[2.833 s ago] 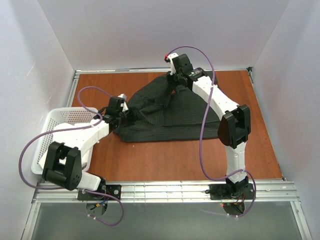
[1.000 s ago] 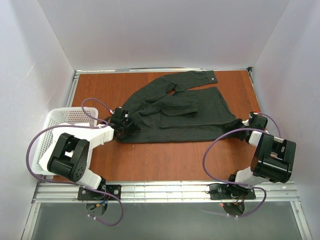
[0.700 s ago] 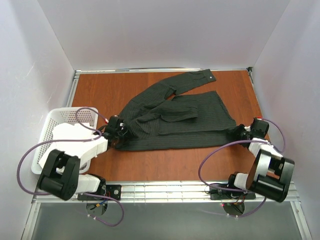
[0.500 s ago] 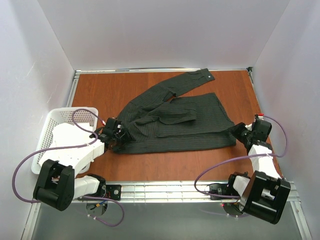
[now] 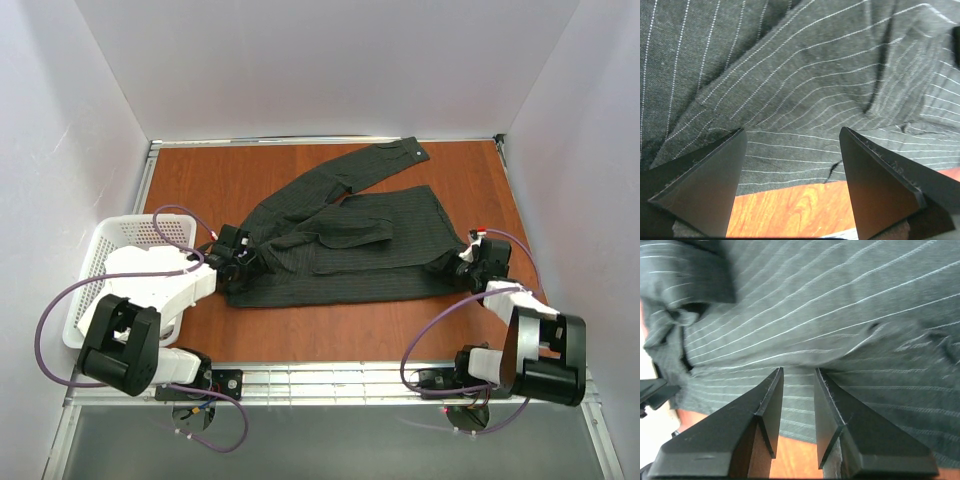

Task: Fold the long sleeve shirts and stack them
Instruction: Fold the shirt

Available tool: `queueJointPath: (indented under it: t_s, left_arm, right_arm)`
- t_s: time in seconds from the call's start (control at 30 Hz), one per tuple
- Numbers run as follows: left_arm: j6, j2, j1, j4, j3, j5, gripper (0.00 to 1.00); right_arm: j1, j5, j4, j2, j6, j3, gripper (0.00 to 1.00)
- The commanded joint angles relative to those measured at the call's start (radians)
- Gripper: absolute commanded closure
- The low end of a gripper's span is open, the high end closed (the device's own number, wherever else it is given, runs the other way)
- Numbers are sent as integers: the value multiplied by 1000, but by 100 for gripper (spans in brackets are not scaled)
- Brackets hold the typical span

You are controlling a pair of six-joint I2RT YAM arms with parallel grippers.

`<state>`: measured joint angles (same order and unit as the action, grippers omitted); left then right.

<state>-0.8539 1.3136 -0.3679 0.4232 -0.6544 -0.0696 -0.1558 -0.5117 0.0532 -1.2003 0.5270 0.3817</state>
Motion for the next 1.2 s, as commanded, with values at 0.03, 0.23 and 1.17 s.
queueJointPath:
  t_s: [0.03, 0.23, 1.17]
  left_arm:
    - [4, 3, 6, -17, 21, 30, 29]
    - [6, 0, 7, -11, 55, 42, 29]
    - [368, -39, 92, -34, -163, 153, 18]
  right_arm:
    - [-4, 45, 82, -111, -42, 58, 77]
    - [-54, 122, 74, -180, -42, 135, 76]
    - [285, 84, 123, -465, 157, 490, 53]
